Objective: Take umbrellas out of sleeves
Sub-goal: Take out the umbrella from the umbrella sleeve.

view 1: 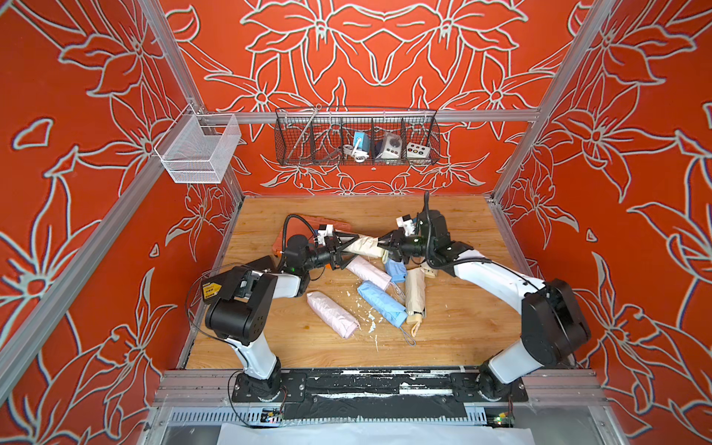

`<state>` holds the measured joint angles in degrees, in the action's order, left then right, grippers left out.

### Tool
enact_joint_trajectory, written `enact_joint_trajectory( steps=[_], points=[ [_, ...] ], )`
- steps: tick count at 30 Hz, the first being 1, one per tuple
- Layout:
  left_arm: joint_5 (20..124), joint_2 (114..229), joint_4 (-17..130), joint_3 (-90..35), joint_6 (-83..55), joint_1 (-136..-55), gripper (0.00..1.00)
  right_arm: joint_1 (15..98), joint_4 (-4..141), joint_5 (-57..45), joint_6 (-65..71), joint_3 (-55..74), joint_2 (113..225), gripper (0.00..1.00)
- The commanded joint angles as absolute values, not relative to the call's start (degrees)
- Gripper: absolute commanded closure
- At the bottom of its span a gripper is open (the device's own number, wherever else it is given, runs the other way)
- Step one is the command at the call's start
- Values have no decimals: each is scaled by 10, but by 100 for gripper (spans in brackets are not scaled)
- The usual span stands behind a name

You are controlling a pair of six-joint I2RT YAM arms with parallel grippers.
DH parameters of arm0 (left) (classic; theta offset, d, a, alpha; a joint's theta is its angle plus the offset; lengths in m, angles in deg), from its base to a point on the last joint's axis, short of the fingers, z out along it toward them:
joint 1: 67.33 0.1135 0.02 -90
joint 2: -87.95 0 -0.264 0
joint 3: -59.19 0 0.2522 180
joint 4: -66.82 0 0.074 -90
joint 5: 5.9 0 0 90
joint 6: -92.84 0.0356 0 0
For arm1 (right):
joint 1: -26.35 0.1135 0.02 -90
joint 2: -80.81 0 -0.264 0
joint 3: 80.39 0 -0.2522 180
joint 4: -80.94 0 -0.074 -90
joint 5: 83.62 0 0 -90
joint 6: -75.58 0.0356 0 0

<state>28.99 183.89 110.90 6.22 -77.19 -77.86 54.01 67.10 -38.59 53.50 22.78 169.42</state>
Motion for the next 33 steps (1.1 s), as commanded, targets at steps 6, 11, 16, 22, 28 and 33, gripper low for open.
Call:
enact_joint_trajectory(
  steps=[6, 11, 16, 22, 28, 33],
  points=[
    [248, 1773, 731, -47, -438, -759, 2, 500, 275, -487, 182, 72, 1632, 100],
    [240, 1775, 682, -77, -381, -782, 2, 498, 215, -471, 135, 61, 1624, 100],
    [234, 1771, 666, -88, -366, -804, 7, 497, 218, -450, 138, 73, 1615, 100],
    [231, 1752, 644, -76, -357, -804, 14, 485, 210, -423, 142, 75, 1613, 100],
    [224, 1745, 646, -72, -363, -803, 30, 479, 200, -425, 136, 71, 1613, 100],
    [211, 1754, 660, -73, -376, -803, 42, 476, 197, -427, 135, 70, 1613, 100]
  ],
)
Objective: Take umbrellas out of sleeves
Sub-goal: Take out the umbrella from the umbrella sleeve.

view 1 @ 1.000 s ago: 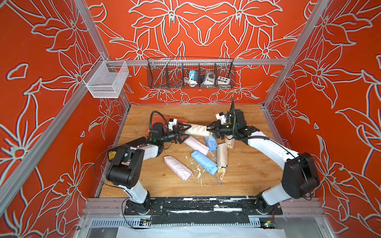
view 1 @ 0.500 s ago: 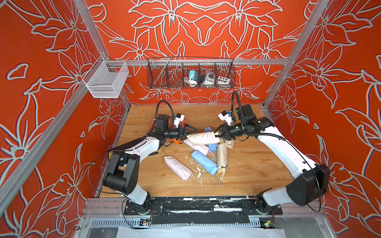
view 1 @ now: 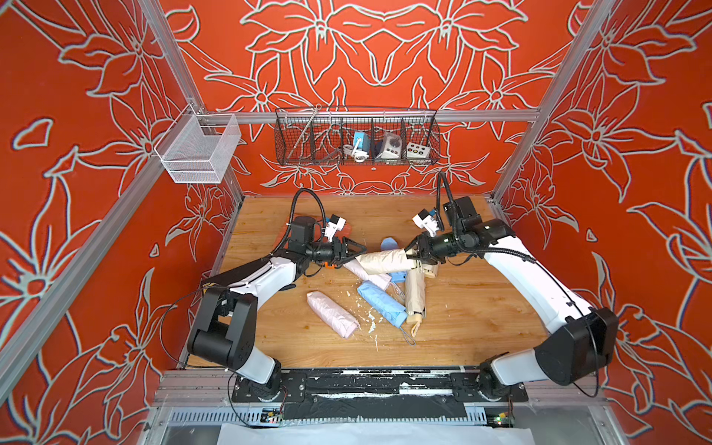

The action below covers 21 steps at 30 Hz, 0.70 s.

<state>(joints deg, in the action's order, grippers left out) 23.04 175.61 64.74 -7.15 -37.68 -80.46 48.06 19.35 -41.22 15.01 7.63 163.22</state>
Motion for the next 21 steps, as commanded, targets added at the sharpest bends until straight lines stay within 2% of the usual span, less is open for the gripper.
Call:
enact_joint_trajectory(
  steps=[1, 13, 21],
  points=[
    [209, 1756, 663, -72, -378, -803, 42, 477, 199, -429, 136, 70, 1613, 100],
    [195, 1765, 654, -65, -372, -804, 51, 477, 203, -419, 141, 59, 1620, 100],
    [194, 1777, 626, -65, -359, -804, 51, 473, 203, -412, 142, 55, 1619, 100]
  ],
)
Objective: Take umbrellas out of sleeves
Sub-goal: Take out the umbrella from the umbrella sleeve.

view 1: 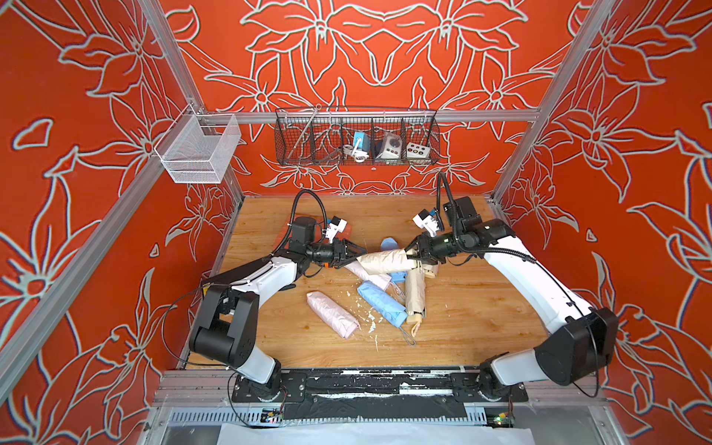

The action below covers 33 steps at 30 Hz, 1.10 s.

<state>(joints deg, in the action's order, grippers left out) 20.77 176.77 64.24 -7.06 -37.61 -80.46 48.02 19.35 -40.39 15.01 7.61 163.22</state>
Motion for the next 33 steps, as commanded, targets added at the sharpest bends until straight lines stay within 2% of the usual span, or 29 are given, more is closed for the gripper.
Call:
enact_joint_trajectory(
  steps=[1, 4, 9, 16, 19, 25, 33],
  points=[
    [193, 1778, 625, -65, -358, -804, 51, 473, 203, -413, 143, 56, 1619, 100],
    [191, 1778, 626, -66, -361, -804, 52, 473, 204, -410, 143, 59, 1618, 100],
    [187, 1780, 634, -65, -367, -804, 61, 472, 221, -422, 156, 63, 1617, 100],
    [180, 1785, 648, -65, -378, -804, 82, 473, 228, -423, 160, 68, 1615, 100],
    [180, 1789, 642, -66, -377, -804, 100, 472, 229, -425, 162, 72, 1613, 100],
    [209, 1787, 596, -73, -350, -799, 100, 472, 215, -415, 151, 72, 1613, 100],
    [252, 1767, 574, -61, -350, -741, 100, 466, 183, -408, 128, 71, 1609, 100]
  ],
)
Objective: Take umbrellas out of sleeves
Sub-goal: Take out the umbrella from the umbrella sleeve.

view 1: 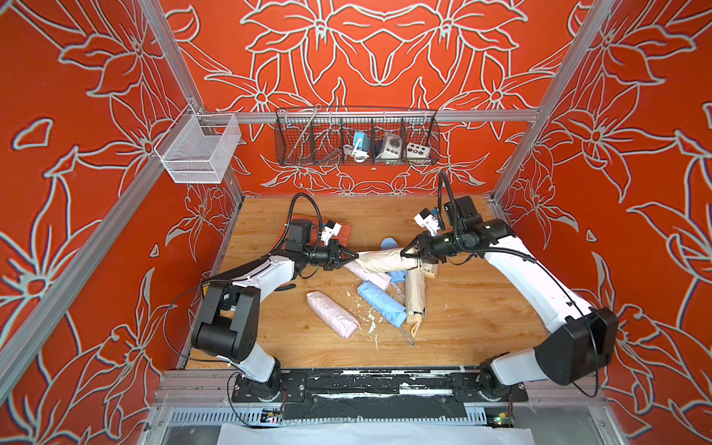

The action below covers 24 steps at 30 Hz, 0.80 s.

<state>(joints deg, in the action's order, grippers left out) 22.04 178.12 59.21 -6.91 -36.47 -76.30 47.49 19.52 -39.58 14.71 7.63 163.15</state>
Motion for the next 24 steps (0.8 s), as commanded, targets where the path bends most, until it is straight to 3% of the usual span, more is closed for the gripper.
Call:
enact_joint_trajectory(
  steps=[1, 24],
  points=[
    [255, 1765, 570, -62, -347, -740, 100, 465, 182, -408, 127, 70, 1608, 100],
    [243, 1778, 580, -77, -357, -729, 100, 391, 124, -370, 95, 42, 1580, 100]
  ],
)
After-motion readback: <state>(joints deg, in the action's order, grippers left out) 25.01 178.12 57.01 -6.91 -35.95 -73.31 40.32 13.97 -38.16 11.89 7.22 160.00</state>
